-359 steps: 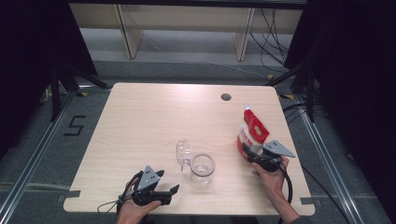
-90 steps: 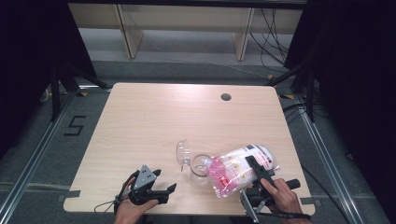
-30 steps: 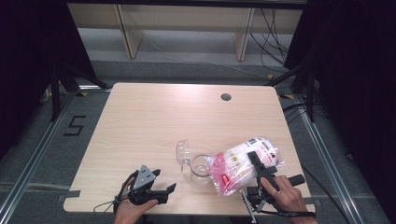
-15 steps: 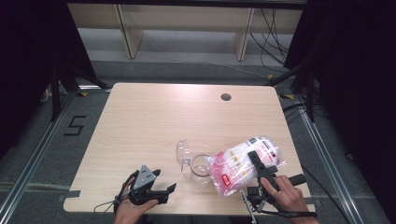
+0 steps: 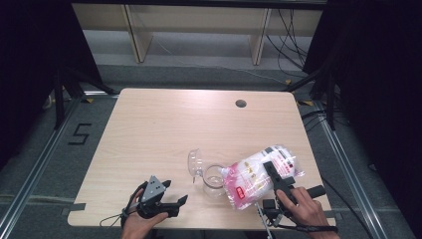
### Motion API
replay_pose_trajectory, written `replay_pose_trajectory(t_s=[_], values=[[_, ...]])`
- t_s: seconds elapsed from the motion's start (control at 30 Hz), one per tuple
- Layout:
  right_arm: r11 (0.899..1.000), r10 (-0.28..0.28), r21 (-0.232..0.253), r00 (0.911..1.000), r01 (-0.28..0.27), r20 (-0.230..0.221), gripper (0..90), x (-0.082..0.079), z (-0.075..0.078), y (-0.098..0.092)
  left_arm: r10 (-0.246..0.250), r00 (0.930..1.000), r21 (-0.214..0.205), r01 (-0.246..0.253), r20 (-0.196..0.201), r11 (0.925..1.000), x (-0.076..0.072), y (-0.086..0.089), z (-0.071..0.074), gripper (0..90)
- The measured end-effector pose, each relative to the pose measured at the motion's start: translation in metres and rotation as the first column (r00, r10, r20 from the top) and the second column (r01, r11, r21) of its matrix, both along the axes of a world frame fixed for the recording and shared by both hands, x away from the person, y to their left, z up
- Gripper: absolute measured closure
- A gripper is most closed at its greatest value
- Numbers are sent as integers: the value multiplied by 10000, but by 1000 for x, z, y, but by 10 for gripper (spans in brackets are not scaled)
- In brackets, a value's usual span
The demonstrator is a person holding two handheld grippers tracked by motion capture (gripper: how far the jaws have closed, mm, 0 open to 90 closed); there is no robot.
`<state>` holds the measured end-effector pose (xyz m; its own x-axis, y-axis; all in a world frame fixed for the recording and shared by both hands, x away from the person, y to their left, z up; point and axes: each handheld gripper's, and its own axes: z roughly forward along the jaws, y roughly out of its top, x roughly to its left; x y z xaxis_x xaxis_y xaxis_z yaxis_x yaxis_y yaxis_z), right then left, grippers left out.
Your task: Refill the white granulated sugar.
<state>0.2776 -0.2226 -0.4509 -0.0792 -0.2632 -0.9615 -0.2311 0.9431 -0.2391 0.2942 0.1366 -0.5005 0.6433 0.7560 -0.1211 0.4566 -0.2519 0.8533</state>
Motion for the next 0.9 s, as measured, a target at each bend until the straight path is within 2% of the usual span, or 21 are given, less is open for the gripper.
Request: replay_pose_trajectory(t_s=[0.03,0.07,0.1,0.27,0.3,0.33,0.37,0.4,0.43,0.47,0.57,0.6,0.67,0.7,0.77,0.8,0.87,0.9], values=[[9999,-109,77,9999,109,-6,578,0,0,-1,-29,10000,-23,29,32,10000,-1,0,0,219],[9998,94,-182,9999,-92,118,579,1,2,0,-29,10000,-23,29,32,10000,-1,0,0,219],[9998,38,-218,10000,-36,72,580,0,2,-1,45,10000,-101,-44,34,9999,0,0,1,220],[10000,-39,-64,10000,39,78,582,0,1,-1,52,10000,-49,-52,71,10000,-1,0,1,219],[9988,204,-445,9997,-198,137,583,2,4,1,34,10000,-75,-34,28,10000,0,0,0,220],[9999,94,-124,9999,-93,108,584,1,2,0,-3,10000,-49,3,-29,10000,0,0,0,220],[9988,-237,429,9997,238,-36,584,-1,-3,-2,-5,10000,-67,5,21,10000,-1,0,0,220],[9988,-237,429,9997,238,-36,584,-1,-3,-2,-5,10000,-67,5,21,10000,-1,0,0,220],[9994,252,-242,9995,-248,192,586,2,1,1,12,10000,-100,-11,62,9999,0,0,1,220],[9999,142,-84,9998,-141,133,587,2,-1,0,50,10000,-55,-49,64,10000,0,0,1,220],[9994,187,-310,9995,-179,259,589,2,1,1,-9,10000,-51,9,42,10000,0,0,0,220],[9998,105,-147,9999,-103,136,590,2,0,1,69,10000,-69,-68,71,10000,0,0,1,220],[9979,380,-547,9986,-359,376,592,3,3,3,61,10000,-113,-60,46,9999,0,0,0,220],[9993,179,-324,9994,-170,286,593,2,2,2,61,10000,-113,-60,46,9999,0,0,0,220],[9993,215,-309,9995,-207,239,594,3,2,2,72,10000,-2,-72,48,10000,-1,0,1,220],[9984,344,-455,9987,-326,378,597,3,4,3,6,10000,-90,-5,54,10000,0,0,1,220],[9980,352,-532,9987,-332,369,598,3,3,2,63,10000,-35,-63,61,10000,-1,0,1,220],[9997,128,-192,9997,-123,231,600,2,1,1,48,10000,-78,-48,72,10000,0,0,1,220]])
